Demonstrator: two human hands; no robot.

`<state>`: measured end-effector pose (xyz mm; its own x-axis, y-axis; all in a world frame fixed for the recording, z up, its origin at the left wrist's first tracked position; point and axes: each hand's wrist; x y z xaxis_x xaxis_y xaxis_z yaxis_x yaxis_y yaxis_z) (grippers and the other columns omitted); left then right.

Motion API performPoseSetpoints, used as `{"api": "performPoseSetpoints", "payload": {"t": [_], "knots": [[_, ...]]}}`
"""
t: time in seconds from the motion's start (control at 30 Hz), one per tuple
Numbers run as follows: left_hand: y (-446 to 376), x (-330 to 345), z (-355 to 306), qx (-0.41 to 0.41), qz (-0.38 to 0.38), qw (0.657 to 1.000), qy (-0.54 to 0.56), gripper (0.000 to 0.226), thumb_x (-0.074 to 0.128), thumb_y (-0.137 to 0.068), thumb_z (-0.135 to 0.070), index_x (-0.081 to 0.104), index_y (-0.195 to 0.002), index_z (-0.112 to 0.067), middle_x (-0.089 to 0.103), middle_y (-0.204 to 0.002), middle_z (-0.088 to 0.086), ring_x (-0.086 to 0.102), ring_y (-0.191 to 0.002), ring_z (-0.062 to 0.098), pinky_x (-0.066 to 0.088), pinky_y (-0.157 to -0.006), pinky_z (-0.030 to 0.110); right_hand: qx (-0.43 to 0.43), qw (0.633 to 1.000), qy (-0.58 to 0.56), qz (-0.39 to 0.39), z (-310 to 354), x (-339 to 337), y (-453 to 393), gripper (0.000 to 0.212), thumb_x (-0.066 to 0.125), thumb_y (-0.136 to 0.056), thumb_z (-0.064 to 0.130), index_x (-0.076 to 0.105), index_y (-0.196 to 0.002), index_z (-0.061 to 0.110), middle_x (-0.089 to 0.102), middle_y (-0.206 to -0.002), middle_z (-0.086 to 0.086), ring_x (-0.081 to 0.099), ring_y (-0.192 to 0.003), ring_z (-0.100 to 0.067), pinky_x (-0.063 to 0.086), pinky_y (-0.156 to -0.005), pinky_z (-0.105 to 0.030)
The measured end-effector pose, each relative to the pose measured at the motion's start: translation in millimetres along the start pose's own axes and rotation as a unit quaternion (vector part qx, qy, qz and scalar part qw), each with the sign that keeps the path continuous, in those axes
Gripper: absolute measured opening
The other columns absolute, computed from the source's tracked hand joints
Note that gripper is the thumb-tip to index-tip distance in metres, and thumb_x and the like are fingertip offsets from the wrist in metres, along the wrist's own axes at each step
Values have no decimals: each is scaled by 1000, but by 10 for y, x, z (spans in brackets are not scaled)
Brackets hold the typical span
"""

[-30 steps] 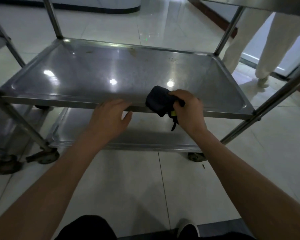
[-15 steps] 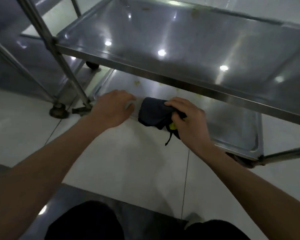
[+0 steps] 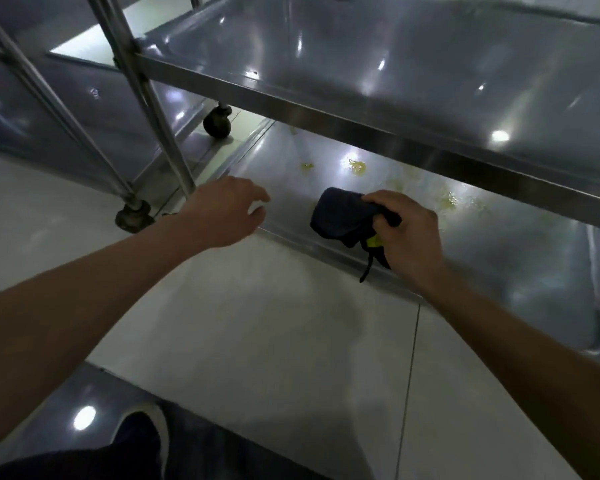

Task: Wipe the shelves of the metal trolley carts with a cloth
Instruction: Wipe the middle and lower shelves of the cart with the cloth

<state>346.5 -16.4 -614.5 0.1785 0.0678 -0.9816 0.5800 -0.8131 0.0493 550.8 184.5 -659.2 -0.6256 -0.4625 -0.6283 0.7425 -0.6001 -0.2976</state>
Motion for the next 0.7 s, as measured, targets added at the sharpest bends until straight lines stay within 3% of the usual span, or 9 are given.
{"api": "performPoseSetpoints", "payload": {"t": [0.23,0.43,0.63,0.7], "knots": [[-47,15,32,20,-8,1000,3,37,50,-100,-41,60,-135,-33,59,-138,-5,53,-127,21,44,-102,39,-3,998,-33,-46,279,51,16,37,58,-88,-8,73,-114,14,68,-120,0,61,-110,-8,48,-102,-19],[-198,-16,12,77,-15,997,9,39,48,-100,-41,57,-137,-31,58,-140,-5,51,-129,20,44,-104,43,-16,999,-8,-42,454,14,87,34,58,-90,-4,71,-115,16,68,-118,2,60,-108,-4,45,-95,-8],[-226,-192,-128,116,2,993,12,39,50,-99,-42,58,-136,-32,60,-137,-5,54,-125,19,45,-101,40,18,999,29,-20,699,-177,235,34,59,-90,-4,72,-115,14,68,-121,0,61,-111,-9,47,-102,-20],[-147,-358,-188,121,33,992,14,37,50,-100,-39,60,-135,-31,62,-135,-2,57,-122,22,47,-99,42,44,998,36,-7,873,-292,329,36,59,-88,-7,73,-114,14,68,-121,2,60,-110,-6,45,-102,-16]]}}
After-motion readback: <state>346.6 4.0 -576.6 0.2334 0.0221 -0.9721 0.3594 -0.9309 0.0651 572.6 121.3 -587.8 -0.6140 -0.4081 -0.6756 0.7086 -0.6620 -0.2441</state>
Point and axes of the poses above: each hand's wrist, its own y-axis away from the middle knuckle, its own x-axis out of the palm, z = x × y
